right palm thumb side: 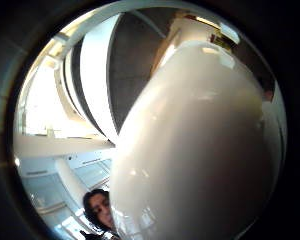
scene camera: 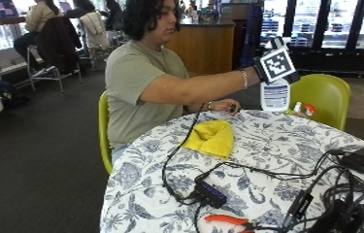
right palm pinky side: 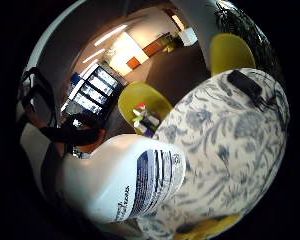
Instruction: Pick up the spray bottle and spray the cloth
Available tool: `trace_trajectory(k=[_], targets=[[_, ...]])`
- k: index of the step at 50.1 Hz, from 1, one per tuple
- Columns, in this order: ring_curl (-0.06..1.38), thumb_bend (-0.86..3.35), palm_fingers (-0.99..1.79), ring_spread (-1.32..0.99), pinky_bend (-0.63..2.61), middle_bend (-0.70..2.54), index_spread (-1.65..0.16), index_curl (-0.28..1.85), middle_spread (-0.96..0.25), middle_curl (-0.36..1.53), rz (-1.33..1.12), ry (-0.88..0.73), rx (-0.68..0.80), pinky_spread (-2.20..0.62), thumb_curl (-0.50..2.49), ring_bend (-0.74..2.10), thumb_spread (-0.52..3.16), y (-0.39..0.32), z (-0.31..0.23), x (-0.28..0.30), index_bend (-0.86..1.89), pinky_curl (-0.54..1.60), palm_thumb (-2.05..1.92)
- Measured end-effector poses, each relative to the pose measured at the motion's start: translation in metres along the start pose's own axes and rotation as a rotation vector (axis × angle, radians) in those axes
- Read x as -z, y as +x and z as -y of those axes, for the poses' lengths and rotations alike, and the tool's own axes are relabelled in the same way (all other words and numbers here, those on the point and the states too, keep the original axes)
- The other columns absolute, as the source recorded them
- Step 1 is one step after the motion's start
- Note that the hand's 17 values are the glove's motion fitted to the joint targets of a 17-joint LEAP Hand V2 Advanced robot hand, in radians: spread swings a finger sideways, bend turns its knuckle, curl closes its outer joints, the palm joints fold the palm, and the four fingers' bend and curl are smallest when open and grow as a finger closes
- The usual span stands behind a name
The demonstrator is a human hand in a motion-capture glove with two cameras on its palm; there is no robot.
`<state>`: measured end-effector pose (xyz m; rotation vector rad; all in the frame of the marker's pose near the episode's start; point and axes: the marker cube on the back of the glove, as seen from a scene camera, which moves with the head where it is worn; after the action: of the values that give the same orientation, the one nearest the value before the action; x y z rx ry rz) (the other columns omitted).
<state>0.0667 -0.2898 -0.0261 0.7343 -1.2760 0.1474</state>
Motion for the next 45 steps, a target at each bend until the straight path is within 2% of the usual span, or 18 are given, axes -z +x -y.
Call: trace_trajectory(k=[3, 8, 12, 15, 20, 26, 30, 35, 41, 45], targets=[[0.49, -0.02, 1.37, -0.16, 0.52, 0.66, -0.24, 0.6, -0.14, 0.57, -0.027, 0.106, 0.013, -0.23, 0.8, 0.77, 0.72, 0.033, 0.026, -0.014, 0.22, 0.43, 1.03], [0.49, -0.02, 1.37, -0.16, 0.52, 0.67, -0.24, 0.61, -0.14, 0.57, -0.052, -0.051, -0.037, -0.23, 0.81, 0.77, 0.69, 0.081, 0.013, -0.03, 0.22, 0.43, 1.04], [0.49, -0.02, 1.37, -0.16, 0.52, 0.67, -0.24, 0.62, -0.14, 0.57, -0.174, 0.07, -0.075, -0.24, 0.82, 0.77, 0.68, 0.124, 0.027, -0.035, 0.22, 0.43, 1.03], [0.49, -0.02, 1.37, -0.16, 0.52, 0.67, -0.24, 0.62, -0.14, 0.57, -0.111, 0.023, -0.09, -0.24, 0.83, 0.77, 0.66, 0.123, 0.021, -0.036, 0.22, 0.43, 1.03], [0.49, -0.02, 1.37, -0.17, 0.52, 0.67, -0.24, 0.63, -0.14, 0.57, -0.007, 0.037, -0.091, -0.25, 0.83, 0.77, 0.63, 0.109, 0.025, -0.039, 0.23, 0.43, 1.02], [0.49, -0.02, 1.37, -0.17, 0.51, 0.68, -0.25, 0.64, -0.14, 0.57, -0.136, 0.07, -0.088, -0.26, 0.85, 0.76, 0.59, 0.122, 0.028, -0.04, 0.24, 0.43, 1.01], [0.49, -0.02, 1.37, -0.17, 0.5, 0.68, -0.25, 0.64, -0.14, 0.57, -0.074, -0.024, -0.107, -0.26, 0.86, 0.77, 0.57, 0.116, 0.015, -0.043, 0.25, 0.43, 1.01], [0.49, -0.02, 1.37, -0.17, 0.5, 0.68, -0.25, 0.65, -0.14, 0.57, -0.004, -0.007, -0.133, -0.26, 0.86, 0.76, 0.55, 0.107, 0.018, -0.042, 0.25, 0.43, 1.01], [0.48, -0.03, 1.32, -0.15, 0.48, 0.67, -0.25, 0.65, -0.11, 0.56, -0.173, -0.03, -0.183, -0.22, 0.86, 0.74, 0.58, 0.127, 0.015, -0.041, 0.24, 0.42, 0.98], [0.45, -0.06, 1.02, -0.13, 0.35, 0.61, -0.24, 0.63, -0.08, 0.53, -0.273, -0.132, -0.175, -0.13, 0.8, 0.66, 0.74, 0.12, -0.001, -0.026, 0.2, 0.38, 0.88]])
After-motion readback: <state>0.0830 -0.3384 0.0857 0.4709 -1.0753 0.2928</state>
